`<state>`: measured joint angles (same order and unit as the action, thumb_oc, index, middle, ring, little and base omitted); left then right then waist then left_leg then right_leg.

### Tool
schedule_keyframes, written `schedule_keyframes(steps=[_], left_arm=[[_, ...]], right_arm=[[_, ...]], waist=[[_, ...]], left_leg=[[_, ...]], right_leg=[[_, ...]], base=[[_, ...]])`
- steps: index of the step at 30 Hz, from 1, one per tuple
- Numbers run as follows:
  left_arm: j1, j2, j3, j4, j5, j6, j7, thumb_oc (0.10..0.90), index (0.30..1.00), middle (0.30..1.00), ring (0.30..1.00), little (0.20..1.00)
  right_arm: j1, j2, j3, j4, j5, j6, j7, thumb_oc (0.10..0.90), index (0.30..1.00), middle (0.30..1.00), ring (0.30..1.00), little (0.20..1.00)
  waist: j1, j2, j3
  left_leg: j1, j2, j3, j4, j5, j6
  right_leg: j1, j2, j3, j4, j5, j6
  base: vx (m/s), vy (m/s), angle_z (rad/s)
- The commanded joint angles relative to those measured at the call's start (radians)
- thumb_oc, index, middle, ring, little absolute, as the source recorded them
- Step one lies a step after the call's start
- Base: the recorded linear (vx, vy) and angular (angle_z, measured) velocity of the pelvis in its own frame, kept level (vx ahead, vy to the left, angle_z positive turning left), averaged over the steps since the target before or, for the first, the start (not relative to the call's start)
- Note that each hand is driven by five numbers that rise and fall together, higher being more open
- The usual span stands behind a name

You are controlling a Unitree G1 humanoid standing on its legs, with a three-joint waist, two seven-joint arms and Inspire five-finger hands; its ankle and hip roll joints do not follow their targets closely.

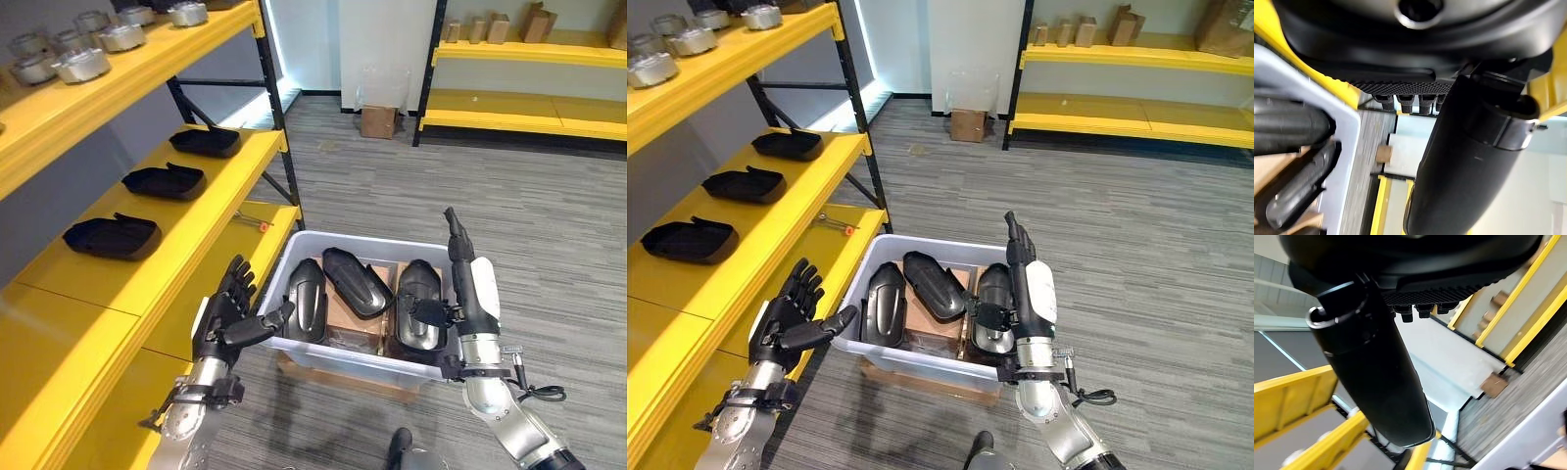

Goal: Move parts from the plastic box to the shelf.

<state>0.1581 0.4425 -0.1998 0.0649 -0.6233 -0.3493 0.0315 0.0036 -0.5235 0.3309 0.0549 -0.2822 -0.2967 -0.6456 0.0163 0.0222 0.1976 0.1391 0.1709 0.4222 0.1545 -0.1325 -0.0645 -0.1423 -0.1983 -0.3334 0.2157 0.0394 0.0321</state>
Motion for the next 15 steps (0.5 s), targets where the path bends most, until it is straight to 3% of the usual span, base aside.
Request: schedule_keyframes(steps=[1,12,13,15], left_arm=[[-0.040,-0.003,0.042,-0.122,-0.030,-0.122,-0.007,0.900,1.000,1.000,1.000,1.000],[-0.059,0.012,0.030,-0.108,-0.016,-0.145,-0.028,0.900,1.000,1.000,1.000,1.000],[-0.063,0.015,0.030,-0.110,-0.004,-0.145,-0.024,0.900,1.000,1.000,1.000,1.000],[-0.059,0.014,0.036,-0.119,0.029,-0.144,0.009,0.900,1.000,1.000,1.000,1.000]], right_arm=[[-0.059,-0.013,-0.068,-0.098,0.003,-0.091,-0.013,0.900,1.000,1.000,1.000,1.000],[-0.034,-0.002,-0.087,-0.099,0.020,-0.140,-0.005,0.900,1.000,1.000,1.000,1.000],[-0.040,0.001,-0.084,-0.102,0.026,-0.135,-0.005,0.900,1.000,1.000,1.000,1.000],[-0.068,0.010,-0.069,-0.111,0.042,-0.123,0.004,0.900,1.000,1.000,1.000,1.000]], waist=[[0.014,0.014,-0.003],[0.029,-0.007,0.037],[0.037,-0.008,0.038],[0.075,-0.012,0.039]], left_leg=[[-0.093,0.075,-0.144,-0.114,0.144,-0.047],[-0.134,0.027,-0.154,-0.065,0.105,0.008],[-0.137,0.025,-0.145,-0.061,0.102,0.013],[-0.137,0.028,-0.101,-0.046,0.094,0.019]], right_leg=[[0.088,-0.027,0.036,0.066,-0.157,0.086],[0.064,-0.031,0.066,0.142,-0.185,0.107],[0.068,-0.037,0.051,0.142,-0.187,0.106],[0.073,-0.081,-0.050,0.141,-0.172,0.117]], base=[[0.12,0.167,-0.13],[0.06,0.130,-0.07],[-0.07,-0.004,-0.03],[-0.08,-0.062,-0.10]])
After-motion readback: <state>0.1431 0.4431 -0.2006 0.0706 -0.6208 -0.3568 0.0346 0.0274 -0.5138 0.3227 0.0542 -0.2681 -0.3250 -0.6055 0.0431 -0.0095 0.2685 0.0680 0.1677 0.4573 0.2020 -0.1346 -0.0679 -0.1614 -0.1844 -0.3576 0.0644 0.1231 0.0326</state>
